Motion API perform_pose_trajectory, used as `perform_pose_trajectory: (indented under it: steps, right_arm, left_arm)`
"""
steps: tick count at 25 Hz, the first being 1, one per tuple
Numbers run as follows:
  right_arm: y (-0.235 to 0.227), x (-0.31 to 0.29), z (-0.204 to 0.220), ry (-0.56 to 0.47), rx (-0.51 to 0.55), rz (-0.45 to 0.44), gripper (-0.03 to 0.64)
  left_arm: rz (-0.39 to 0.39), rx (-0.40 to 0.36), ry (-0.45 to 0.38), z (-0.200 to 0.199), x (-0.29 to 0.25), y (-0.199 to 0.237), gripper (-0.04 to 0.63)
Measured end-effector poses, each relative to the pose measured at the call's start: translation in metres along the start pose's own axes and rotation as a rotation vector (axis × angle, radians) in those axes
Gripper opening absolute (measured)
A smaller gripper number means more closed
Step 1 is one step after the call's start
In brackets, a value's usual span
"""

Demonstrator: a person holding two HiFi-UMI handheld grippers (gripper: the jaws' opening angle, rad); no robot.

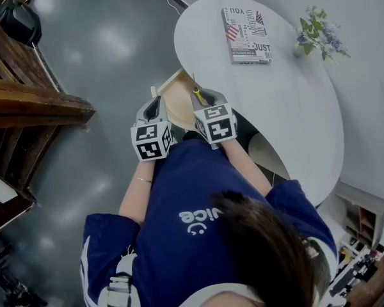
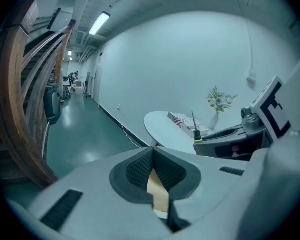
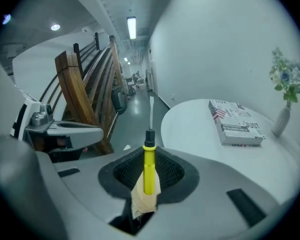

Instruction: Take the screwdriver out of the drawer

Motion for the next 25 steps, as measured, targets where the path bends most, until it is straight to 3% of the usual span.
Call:
perform_pose_trajectory:
  steps: [6, 11, 15, 25]
  right_arm:
    - [-0.007, 0.032, -0.017, -0.164, 0.017, 0.068, 0.075]
    - [-0.012, 0.047, -0.018, -0.231, -0.010, 0.115, 0.075]
    - [-0.017, 0.050, -0.014, -0.245, -0.026, 0.125, 0.075]
    - [-0.012, 0.044, -0.011, -0.210, 0.012, 0.117, 0.075]
  left_arm:
    - [0.018, -0.014, -0.045, -0.011, 0.003, -0.010, 0.005]
    - [0.023, -0.025, -0.076, -0.021, 0.006, -0.012, 0.005]
    - [0.012, -0.057, -0.091, -0.022, 0.008, -0.016, 0.005]
    - [0.005, -0.019, -0.086, -0.021, 0.008, -0.011, 0.005]
Point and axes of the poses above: the fingertips, and each gripper's own axes: x backward along the fingers, y to its left, z out of its underside, the point moved 1 cm from there along x, backward along the fingers, and after that the axes turned 13 degrees about -z, right-handed, at the moved point
